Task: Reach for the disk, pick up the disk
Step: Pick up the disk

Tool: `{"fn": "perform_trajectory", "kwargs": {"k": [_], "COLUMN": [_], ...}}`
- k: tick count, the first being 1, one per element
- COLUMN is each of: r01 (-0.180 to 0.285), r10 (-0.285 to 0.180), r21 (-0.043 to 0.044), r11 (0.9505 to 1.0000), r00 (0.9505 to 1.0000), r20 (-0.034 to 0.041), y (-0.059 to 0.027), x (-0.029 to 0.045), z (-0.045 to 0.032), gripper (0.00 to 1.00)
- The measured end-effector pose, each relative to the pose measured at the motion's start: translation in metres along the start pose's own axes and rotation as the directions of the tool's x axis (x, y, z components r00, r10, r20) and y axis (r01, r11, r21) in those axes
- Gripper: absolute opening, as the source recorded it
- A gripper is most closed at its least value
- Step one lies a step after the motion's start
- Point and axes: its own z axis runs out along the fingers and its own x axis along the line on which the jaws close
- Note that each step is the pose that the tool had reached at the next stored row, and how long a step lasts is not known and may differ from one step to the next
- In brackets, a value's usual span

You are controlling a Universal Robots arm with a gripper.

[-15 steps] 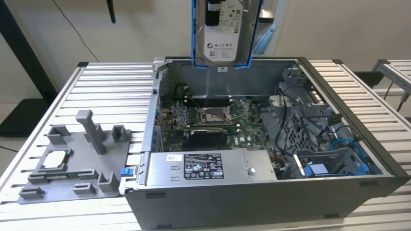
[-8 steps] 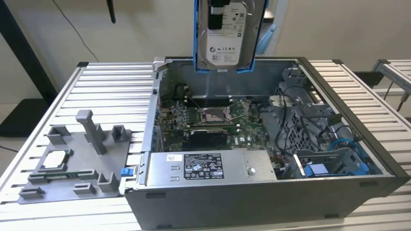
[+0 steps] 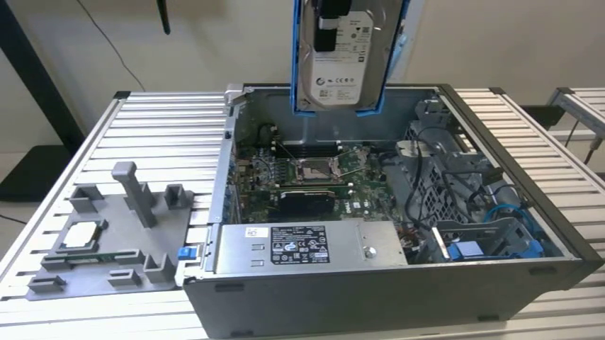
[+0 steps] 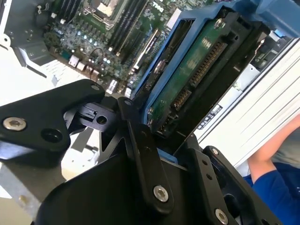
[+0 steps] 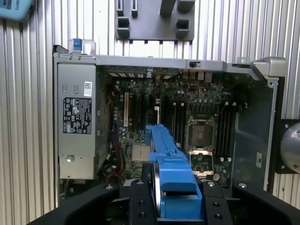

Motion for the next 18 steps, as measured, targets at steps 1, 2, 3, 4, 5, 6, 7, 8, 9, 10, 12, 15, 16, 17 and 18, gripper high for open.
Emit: {"fn": "perform_trajectory", "kwargs": {"k": [1,2,3,4,5,6,7,8,9,10,12,15,16,17,18], "r01": [0.000,0.000,0.000,0.000,0.000,0.000,0.000,0.000,0.000,0.000,0.000,0.000,0.000,0.000,0.000], "r10": [0.000,0.000,0.000,0.000,0.000,0.000,0.000,0.000,0.000,0.000,0.000,0.000,0.000,0.000,0.000], "r21": [0.0000,-0.0001,-0.0001,-0.0001,-0.0002,-0.0002,-0.0002,-0.0002,-0.0002,-0.0002,-0.0003,-0.0003,-0.0002,-0.0003,-0.0002], "r11": [1.0000,1.0000,1.0000,1.0000,1.0000,1.0000,1.0000,1.0000,1.0000,1.0000,1.0000,1.0000,1.0000,1.0000,1.0000], "r00": [1.0000,1.0000,1.0000,1.0000,1.0000,1.0000,1.0000,1.0000,1.0000,1.0000,1.0000,1.0000,1.0000,1.0000,1.0000], "r20": [0.0000,0.0000,0.0001,0.0000,0.0000,-0.0001,0.0000,0.0000,0.0000,0.0000,0.0000,0.0000,0.0000,-0.0001,0.0001], "y": [-0.0009,-0.0018,-0.0027,-0.0040,-0.0048,-0.0064,-0.0080,-0.0096,-0.0112,-0.0124,-0.0145,-0.0180,-0.0192,-0.0203,-0.0228], "x": [0.0021,0.0044,0.0064,0.0096,0.0115,0.0149,0.0185,0.0218,0.0253,0.0272,0.0297,0.0334,0.0345,0.0355,0.0376], "z": [0.0002,0.0004,0.0005,0.0008,0.0010,0.0013,0.0018,0.0023,0.0030,0.0036,0.0044,0.0057,0.0061,0.0065,0.0075], "gripper": [0.00,0.00,0.00,0.00,0.00,0.00,0.00,0.00,0.00,0.00,0.00,0.00,0.00,0.00,0.00]}}
